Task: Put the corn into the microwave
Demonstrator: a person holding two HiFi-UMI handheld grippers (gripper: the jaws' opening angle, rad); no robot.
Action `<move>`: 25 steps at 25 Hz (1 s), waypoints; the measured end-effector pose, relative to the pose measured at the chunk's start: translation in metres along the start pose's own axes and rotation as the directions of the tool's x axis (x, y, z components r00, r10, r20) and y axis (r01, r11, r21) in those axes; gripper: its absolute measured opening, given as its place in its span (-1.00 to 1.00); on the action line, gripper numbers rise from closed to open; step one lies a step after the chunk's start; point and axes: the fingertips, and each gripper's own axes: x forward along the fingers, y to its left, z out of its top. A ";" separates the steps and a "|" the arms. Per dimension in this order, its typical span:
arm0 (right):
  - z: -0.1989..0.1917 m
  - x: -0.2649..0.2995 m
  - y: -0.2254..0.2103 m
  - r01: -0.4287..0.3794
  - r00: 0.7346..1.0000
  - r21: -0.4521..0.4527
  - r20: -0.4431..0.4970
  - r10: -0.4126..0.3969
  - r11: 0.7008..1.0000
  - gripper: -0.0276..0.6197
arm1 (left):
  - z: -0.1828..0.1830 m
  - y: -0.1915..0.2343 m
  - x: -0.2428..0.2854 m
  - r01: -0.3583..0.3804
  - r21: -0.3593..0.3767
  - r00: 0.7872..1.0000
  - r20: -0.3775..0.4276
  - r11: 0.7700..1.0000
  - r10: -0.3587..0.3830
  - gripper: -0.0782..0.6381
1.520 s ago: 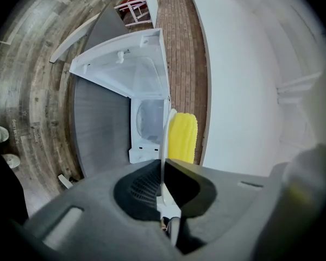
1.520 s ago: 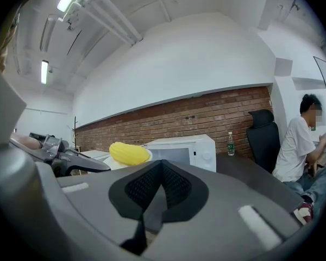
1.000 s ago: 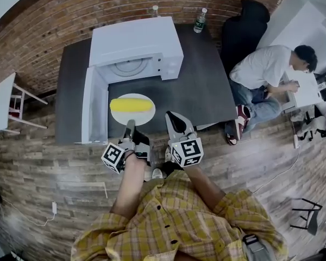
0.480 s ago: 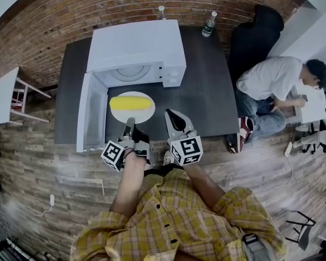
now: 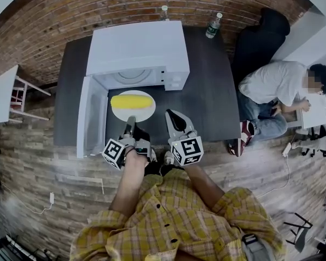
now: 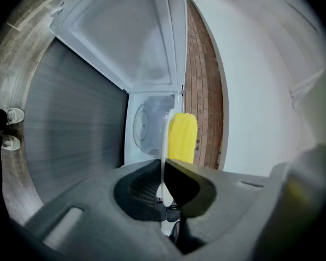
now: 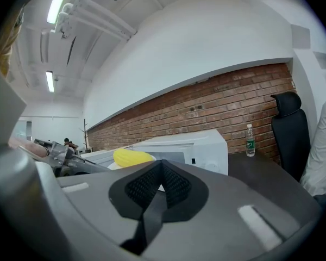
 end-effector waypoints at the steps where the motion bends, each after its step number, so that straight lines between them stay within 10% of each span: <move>1: 0.000 0.003 -0.001 0.002 1.000 0.000 -0.001 -0.002 1.000 -0.91 | 0.003 0.000 0.004 0.001 0.006 1.000 -0.002 1.000 -0.001 -0.74; 25: -0.012 0.056 -0.011 0.064 0.997 -0.015 -0.047 -0.065 0.998 -0.91 | 0.053 0.038 0.102 -0.064 0.014 0.998 -0.014 0.998 0.064 -0.74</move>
